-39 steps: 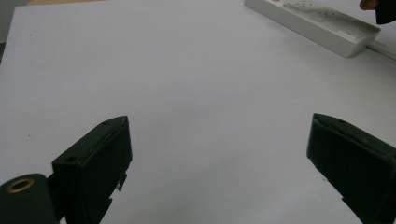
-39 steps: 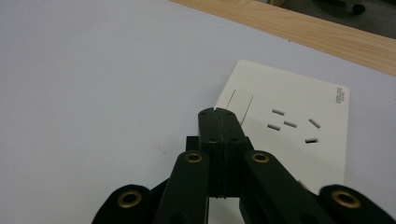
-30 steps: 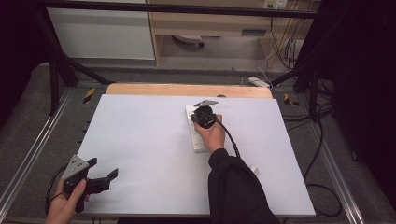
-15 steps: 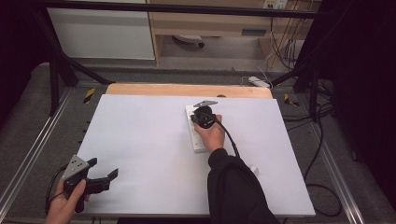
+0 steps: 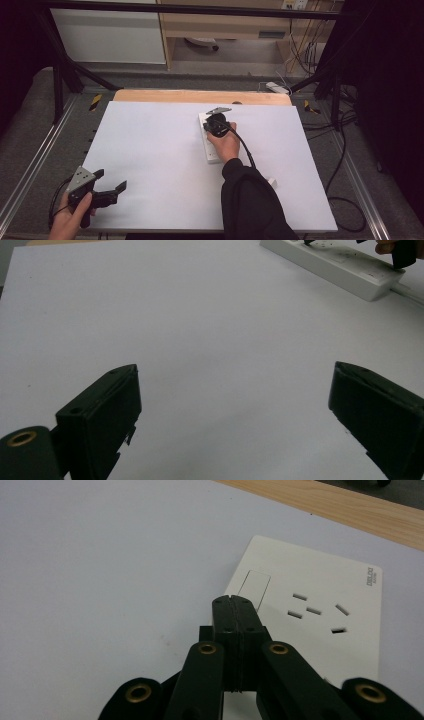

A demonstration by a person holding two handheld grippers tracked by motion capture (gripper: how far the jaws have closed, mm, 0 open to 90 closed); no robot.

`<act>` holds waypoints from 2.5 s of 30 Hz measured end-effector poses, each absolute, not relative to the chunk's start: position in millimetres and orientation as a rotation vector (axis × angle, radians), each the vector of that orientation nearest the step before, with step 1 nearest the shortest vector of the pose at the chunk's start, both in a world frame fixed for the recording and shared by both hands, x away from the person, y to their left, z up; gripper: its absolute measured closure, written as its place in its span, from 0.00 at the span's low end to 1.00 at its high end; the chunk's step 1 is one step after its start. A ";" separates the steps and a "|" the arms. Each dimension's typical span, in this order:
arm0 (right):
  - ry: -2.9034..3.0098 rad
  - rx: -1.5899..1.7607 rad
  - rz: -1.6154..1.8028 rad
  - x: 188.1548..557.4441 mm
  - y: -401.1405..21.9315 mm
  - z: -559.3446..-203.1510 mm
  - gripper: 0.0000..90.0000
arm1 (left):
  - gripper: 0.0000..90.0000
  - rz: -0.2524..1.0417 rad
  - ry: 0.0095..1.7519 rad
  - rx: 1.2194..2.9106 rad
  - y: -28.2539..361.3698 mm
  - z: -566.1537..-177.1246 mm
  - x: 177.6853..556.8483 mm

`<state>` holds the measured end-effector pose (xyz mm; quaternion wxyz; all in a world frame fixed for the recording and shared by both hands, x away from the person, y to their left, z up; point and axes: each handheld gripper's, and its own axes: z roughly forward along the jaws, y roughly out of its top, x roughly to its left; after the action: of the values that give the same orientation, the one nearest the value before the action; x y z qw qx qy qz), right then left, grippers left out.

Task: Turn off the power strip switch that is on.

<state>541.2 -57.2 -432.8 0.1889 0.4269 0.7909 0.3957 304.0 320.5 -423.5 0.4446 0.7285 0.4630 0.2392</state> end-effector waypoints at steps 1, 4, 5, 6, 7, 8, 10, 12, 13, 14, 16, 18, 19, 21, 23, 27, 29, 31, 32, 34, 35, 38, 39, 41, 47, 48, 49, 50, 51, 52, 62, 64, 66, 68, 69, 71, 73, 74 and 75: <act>2.222 1.201 1.116 541.3 -56.6 -432.9 1.00 | 0.07 0.593 1.147 1.806 320.4 -423.5 304.0; 2.223 1.203 1.114 541.4 -55.8 -432.7 1.00 | 0.07 0.593 1.144 1.808 320.5 -423.5 304.0; 2.222 1.203 1.113 541.4 -55.8 -432.7 1.00 | 0.07 0.593 1.144 1.808 320.5 -423.4 304.0; 2.222 1.202 1.113 541.3 -55.8 -432.7 1.00 | 0.07 0.593 1.145 1.808 320.5 -423.4 303.9; 2.223 1.201 1.114 541.3 -56.0 -432.8 1.00 | 0.07 0.593 1.145 1.809 320.4 -423.5 303.9; 2.222 1.201 1.115 541.2 -56.0 -432.9 1.00 | 0.07 0.594 1.145 1.808 320.4 -423.5 304.0; 2.222 1.202 1.113 541.2 -55.8 -432.9 1.00 | 0.07 0.594 1.144 1.808 320.3 -423.5 303.9; 2.222 1.202 1.114 541.2 -55.8 -433.0 1.00 | 0.07 0.595 1.144 1.807 320.3 -423.4 303.8; 2.220 1.206 1.116 541.2 -56.0 -433.1 1.00 | 0.07 0.595 1.144 1.807 320.3 -423.4 303.8; 2.220 1.206 1.116 541.2 -56.0 -433.1 1.00 | 0.07 0.595 1.144 1.807 320.2 -423.5 303.8; 2.223 1.204 1.115 541.2 -56.1 -433.0 1.00 | 0.07 0.595 1.144 1.808 320.2 -423.5 303.8; 2.222 1.204 1.115 541.2 -56.0 -433.0 1.00 | 0.07 0.595 1.144 1.808 320.2 -423.5 303.8; 2.223 1.204 1.115 541.3 -56.0 -433.1 1.00 | 0.07 0.595 1.144 1.808 320.1 -423.5 303.8; 2.224 1.203 1.116 541.5 -56.1 -433.3 1.00 | 0.07 0.595 1.144 1.809 320.1 -423.5 303.8; 2.224 1.201 1.112 541.6 -55.7 -433.7 1.00 | 0.07 0.594 1.144 1.809 320.0 -423.5 303.8; 2.225 1.208 1.104 542.1 -55.5 -434.6 1.00 | 0.07 0.595 1.143 1.808 320.2 -423.5 303.7; 2.230 1.209 1.098 542.5 -55.4 -434.0 1.00 | 0.07 0.594 1.144 1.807 320.3 -423.5 303.9; 2.233 1.203 1.101 542.5 -56.2 -434.0 1.00 | 0.07 0.596 1.143 1.807 320.5 -423.3 303.8; 2.234 1.200 1.100 542.1 -56.5 -434.0 1.00 | 0.07 0.594 1.141 1.809 320.7 -423.3 303.8; 2.231 1.197 1.106 541.1 -57.1 -433.9 1.00 | 0.07 0.591 1.145 1.808 320.5 -423.5 304.0; 2.232 1.194 1.108 540.5 -58.0 -433.4 1.00 | 0.07 0.592 1.146 1.807 320.5 -423.6 304.0; 2.227 1.190 1.112 538.9 -60.1 -430.8 1.00 | 0.07 0.593 1.143 1.808 320.4 -423.4 303.7; 2.223 1.187 1.116 538.3 -60.6 -429.8 1.00 | 0.07 0.595 1.142 1.808 320.4 -423.3 303.8; 2.222 1.182 1.118 537.0 -61.7 -427.7 1.00 | 0.07 0.593 1.143 1.809 320.3 -423.4 303.7; 2.214 1.178 1.143 531.0 -67.3 -421.5 1.00 | 0.07 0.593 1.146 1.811 320.1 -423.8 304.0; 2.215 1.182 1.148 529.6 -68.4 -421.1 1.00 | 0.07 0.594 1.146 1.814 320.2 -423.8 304.0; 2.212 1.188 1.157 528.3 -69.9 -420.8 1.00 | 0.07 0.594 1.146 1.814 320.2 -423.7 303.9; 2.211 1.195 1.163 526.7 -71.1 -420.4 1.00 | 0.07 0.593 1.146 1.813 320.1 -423.8 303.8; 2.213 1.189 1.162 525.2 -72.6 -419.5 1.00 | 0.07 0.594 1.146 1.812 320.1 -423.8 303.8; 2.209 1.191 1.170 523.6 -73.9 -418.5 1.00 | 0.07 0.595 1.146 1.813 320.1 -423.8 303.8; 2.199 1.159 1.202 510.1 -86.3 -403.4 1.00 | 0.07 0.596 1.151 1.817 319.8 -424.0 303.9; 2.195 1.155 1.204 507.7 -89.2 -400.6 1.00 | 0.07 0.597 1.152 1.817 319.7 -424.0 303.9; 2.192 1.154 1.207 505.2 -92.2 -397.7 1.00 | 0.07 0.597 1.152 1.816 319.8 -424.1 303.9; 2.183 1.154 1.215 503.0 -95.4 -394.5 1.00 | 0.07 0.597 1.153 1.816 319.8 -424.1 303.9; 2.181 1.152 1.218 502.1 -97.0 -393.0 1.00 | 0.07 0.597 1.153 1.816 319.8 -424.1 303.8; 2.173 1.157 1.225 500.0 -100.5 -390.2 1.00 | 0.07 0.597 1.152 1.816 319.8 -424.1 303.7; 2.167 1.157 1.238 497.9 -104.6 -387.9 0.99 | 0.07 0.597 1.153 1.816 319.9 -424.1 303.8; 2.160 1.169 1.249 496.8 -106.7 -386.8 0.99 | 0.07 0.596 1.153 1.816 319.9 -424.1 303.8; 2.156 1.173 1.253 495.8 -109.2 -385.7 0.98 | 0.07 0.596 1.153 1.816 319.9 -424.1 303.7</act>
<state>495.8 -109.2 -385.7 0.1917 0.4177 0.7679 0.4463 303.7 319.9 -424.1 0.4392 0.7310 0.4639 0.2398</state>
